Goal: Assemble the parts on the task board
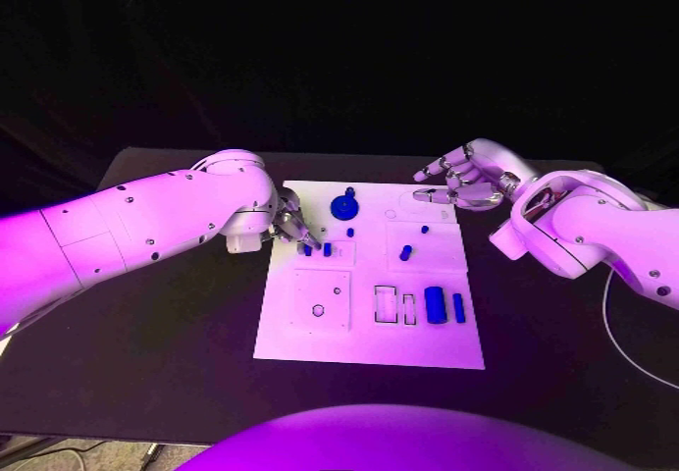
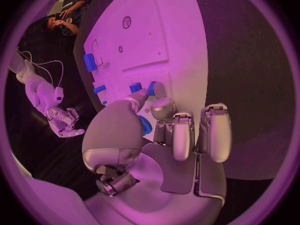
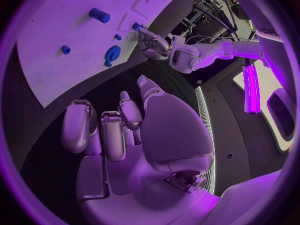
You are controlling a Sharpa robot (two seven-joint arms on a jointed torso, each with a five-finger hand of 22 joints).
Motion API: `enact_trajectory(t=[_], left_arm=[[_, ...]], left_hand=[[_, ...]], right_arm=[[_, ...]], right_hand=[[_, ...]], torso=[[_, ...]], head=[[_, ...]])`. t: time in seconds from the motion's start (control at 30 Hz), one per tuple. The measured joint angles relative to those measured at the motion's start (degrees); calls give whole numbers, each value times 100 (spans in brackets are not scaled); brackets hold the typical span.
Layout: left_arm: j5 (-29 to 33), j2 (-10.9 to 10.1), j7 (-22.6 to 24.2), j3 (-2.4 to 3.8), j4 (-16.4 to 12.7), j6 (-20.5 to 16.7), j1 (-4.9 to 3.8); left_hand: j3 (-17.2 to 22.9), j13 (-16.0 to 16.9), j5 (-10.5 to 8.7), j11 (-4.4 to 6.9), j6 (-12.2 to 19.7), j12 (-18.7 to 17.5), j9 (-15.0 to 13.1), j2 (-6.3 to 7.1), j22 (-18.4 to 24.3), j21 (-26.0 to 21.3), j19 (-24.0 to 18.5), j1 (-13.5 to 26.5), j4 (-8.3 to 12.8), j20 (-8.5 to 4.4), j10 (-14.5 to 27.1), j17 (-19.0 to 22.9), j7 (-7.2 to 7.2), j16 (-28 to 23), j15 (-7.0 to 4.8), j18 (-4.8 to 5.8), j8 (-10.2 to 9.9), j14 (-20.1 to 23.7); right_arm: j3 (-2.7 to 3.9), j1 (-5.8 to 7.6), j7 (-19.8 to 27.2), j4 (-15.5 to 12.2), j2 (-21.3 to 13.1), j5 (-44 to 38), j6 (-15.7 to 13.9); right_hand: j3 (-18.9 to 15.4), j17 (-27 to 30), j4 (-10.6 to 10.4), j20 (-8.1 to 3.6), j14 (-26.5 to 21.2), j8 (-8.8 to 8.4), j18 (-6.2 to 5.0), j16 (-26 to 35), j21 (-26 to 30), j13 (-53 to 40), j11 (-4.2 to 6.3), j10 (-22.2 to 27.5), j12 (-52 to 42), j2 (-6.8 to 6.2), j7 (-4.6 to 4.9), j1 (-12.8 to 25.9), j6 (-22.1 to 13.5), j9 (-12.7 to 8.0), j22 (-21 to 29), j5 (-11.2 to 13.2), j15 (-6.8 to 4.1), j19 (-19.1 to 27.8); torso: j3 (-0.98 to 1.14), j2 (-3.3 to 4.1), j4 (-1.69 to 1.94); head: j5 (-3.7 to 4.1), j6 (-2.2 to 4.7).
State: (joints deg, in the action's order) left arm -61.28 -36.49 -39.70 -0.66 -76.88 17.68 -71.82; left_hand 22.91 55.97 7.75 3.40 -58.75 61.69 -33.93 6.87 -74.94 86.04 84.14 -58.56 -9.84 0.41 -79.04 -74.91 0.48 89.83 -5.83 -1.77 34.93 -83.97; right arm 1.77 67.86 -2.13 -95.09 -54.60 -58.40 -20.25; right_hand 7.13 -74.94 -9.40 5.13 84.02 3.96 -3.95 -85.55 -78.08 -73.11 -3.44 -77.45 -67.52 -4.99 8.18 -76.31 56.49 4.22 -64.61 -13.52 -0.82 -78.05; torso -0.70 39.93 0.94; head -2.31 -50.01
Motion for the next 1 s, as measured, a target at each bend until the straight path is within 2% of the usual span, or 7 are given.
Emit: enact_trajectory(t=[0.37,0.53,0.73,0.87,1.0], left_arm=[[5,-139,3,19,-107,-163,16],[2,-205,-10,62,-171,-422,16],[52,-245,-6,82,-219,-766,8],[166,-274,40,88,-221,-999,4],[300,-321,155,89,-226,-1249,-3]], left_hand=[[-714,14,-24,-1,-21,0,0,61,1,27,-21,167,-279,-21,1,0,-21,0,-20,0,-59,-20],[-996,32,-27,-1,-21,0,0,38,1,27,-21,189,-391,-21,1,-1,-21,0,-41,0,-60,1],[-1163,34,-27,-1,-21,0,-1,36,1,27,-21,186,-478,-21,1,-4,-21,0,-41,-1,-59,0],[-1309,4,-27,-1,-21,-18,-1,-15,2,-86,-21,136,-529,-20,2,-4,-21,0,-41,0,-59,1],[-1527,-294,-27,-39,101,-309,16,-142,2,-475,-21,5,-588,-20,187,-4,48,0,-40,0,-88,1]], right_arm=[[0,0,8,15,5,3,0],[0,0,10,24,9,4,1],[0,0,12,30,11,6,1],[0,0,12,37,10,7,1],[0,-1,12,41,10,9,1]], right_hand=[[-18,1,-18,0,0,0,0,22,0,8,0,0,0,1,0,1,0,0,10,0,0,0],[-18,1,-18,0,0,0,0,22,0,8,0,0,0,25,0,25,0,0,10,0,0,0],[-18,2,-18,0,0,0,0,22,0,8,0,0,0,24,0,24,0,0,10,0,0,0],[-18,2,-18,0,0,0,0,22,0,8,0,0,0,24,0,24,0,0,10,0,0,0],[-17,2,-17,0,0,0,0,22,0,8,0,0,0,23,0,23,0,0,10,0,0,0]], torso=[[-5,3,0],[-5,3,3],[-3,2,7],[1,0,7],[3,0,4]], head=[[25,0],[26,0],[26,0],[36,0],[42,0]])
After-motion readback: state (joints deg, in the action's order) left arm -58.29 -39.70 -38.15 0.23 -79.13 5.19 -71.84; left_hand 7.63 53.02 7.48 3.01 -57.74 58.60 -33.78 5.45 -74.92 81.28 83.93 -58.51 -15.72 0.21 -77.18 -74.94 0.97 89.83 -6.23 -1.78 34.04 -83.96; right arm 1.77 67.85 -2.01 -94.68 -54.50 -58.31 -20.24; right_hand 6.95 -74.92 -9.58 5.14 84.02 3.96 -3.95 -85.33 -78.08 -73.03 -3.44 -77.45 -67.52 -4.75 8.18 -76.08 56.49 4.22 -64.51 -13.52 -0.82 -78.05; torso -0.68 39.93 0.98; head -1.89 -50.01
